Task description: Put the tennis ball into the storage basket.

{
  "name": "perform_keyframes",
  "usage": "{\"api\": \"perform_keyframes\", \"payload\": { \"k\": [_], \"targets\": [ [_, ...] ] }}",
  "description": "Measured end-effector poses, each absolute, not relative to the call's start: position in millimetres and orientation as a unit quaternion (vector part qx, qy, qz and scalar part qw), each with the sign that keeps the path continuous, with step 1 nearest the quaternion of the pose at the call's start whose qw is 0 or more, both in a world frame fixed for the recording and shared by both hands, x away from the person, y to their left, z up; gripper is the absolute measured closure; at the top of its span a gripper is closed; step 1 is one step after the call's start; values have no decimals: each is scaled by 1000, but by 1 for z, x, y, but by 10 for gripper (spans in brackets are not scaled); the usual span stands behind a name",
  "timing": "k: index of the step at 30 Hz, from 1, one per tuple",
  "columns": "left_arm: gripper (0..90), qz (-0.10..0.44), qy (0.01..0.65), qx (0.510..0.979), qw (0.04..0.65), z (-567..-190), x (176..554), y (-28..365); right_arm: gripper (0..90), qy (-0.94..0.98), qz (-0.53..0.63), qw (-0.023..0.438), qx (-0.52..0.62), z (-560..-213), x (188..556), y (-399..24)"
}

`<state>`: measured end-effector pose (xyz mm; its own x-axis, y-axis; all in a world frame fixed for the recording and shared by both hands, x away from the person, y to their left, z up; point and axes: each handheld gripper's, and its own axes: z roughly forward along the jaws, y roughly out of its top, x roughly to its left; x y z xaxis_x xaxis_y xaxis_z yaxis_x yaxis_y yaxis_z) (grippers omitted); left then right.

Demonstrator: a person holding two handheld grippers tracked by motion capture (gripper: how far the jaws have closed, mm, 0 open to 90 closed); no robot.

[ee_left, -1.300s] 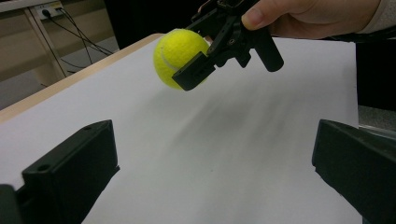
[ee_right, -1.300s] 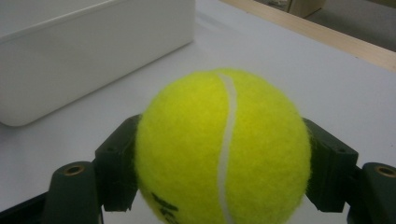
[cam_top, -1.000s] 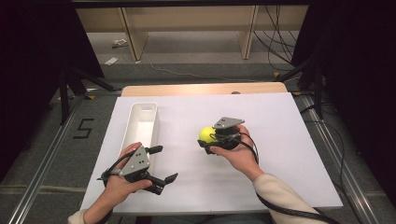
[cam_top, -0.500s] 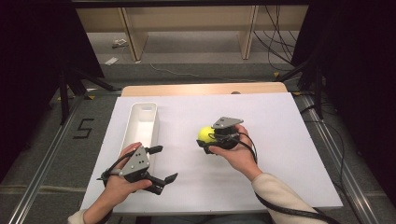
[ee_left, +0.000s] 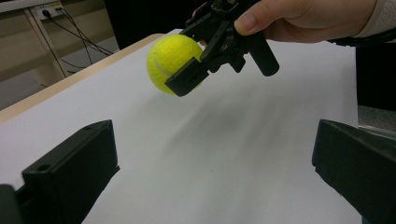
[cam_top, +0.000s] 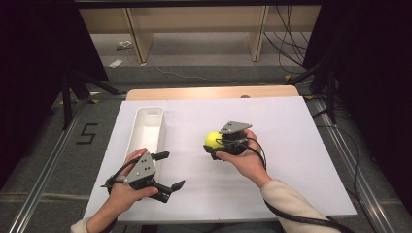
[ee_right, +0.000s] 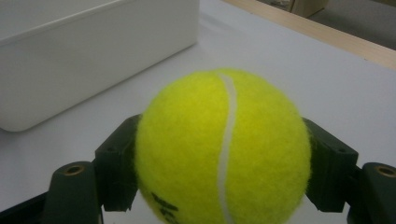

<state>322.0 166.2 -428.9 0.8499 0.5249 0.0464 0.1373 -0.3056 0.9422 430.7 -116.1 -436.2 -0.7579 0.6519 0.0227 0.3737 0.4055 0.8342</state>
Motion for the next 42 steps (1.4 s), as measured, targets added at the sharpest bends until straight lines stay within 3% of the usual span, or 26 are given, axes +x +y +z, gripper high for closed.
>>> {"api": "perform_keyframes", "payload": {
  "k": [42],
  "targets": [
    [0, 177, 209, 789, 550, -429, 322, 166, 267, 823, 453, 153, 308, -436, 433, -106]
  ]
}}
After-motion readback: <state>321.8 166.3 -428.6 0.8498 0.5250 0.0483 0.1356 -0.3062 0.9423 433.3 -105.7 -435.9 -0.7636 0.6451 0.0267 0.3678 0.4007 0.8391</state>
